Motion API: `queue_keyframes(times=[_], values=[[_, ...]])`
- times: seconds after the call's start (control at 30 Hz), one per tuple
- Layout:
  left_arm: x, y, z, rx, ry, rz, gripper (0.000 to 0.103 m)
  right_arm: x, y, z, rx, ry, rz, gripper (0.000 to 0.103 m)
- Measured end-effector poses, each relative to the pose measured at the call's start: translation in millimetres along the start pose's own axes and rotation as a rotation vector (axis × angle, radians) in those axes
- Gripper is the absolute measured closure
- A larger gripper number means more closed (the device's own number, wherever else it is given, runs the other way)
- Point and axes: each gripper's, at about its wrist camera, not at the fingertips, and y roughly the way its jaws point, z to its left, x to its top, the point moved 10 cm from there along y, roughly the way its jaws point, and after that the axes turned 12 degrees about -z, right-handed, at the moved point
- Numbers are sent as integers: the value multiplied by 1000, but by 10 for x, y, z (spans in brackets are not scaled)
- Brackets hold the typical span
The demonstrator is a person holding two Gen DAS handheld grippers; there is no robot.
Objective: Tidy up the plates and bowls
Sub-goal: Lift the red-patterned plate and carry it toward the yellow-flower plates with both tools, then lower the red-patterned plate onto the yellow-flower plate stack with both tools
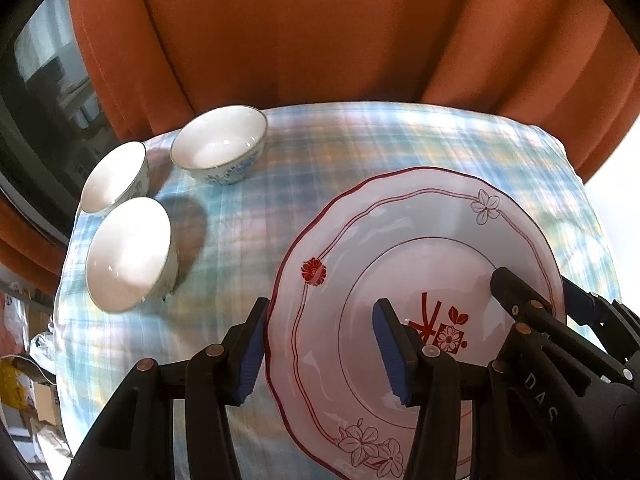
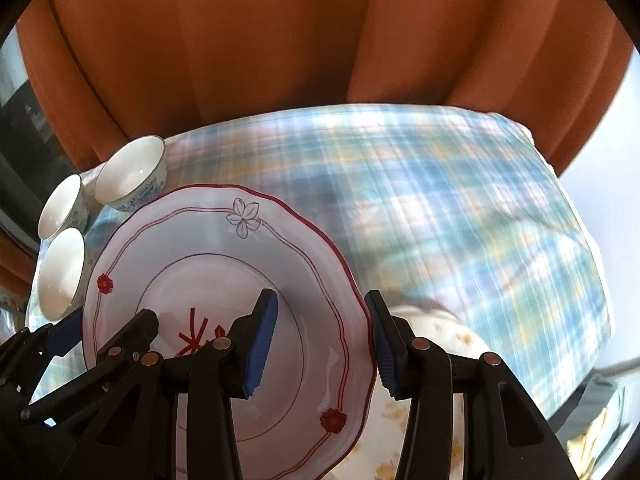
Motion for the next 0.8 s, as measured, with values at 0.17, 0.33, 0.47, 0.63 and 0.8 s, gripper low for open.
queue_keyframes(times=[0.17,0.33,0.47,0.63,0.8], values=[[-198,-41,-259,0,19,27,51,-209,-90,-227,-5,15,23,53],[-383,-81,-520,5,13,52,51,-364,-131,-512,0,5,48,53],[-504,-77,-750,19,0,69,51,-457,-118,-756,13,-7,64,53],[-629,-8,-979,33,-14,76,51,-543,-33,-1018,33,-32,63,53],[-812,106,-1216,33,-56,117,51,-654,55,-1233,39,-61,86,53]])
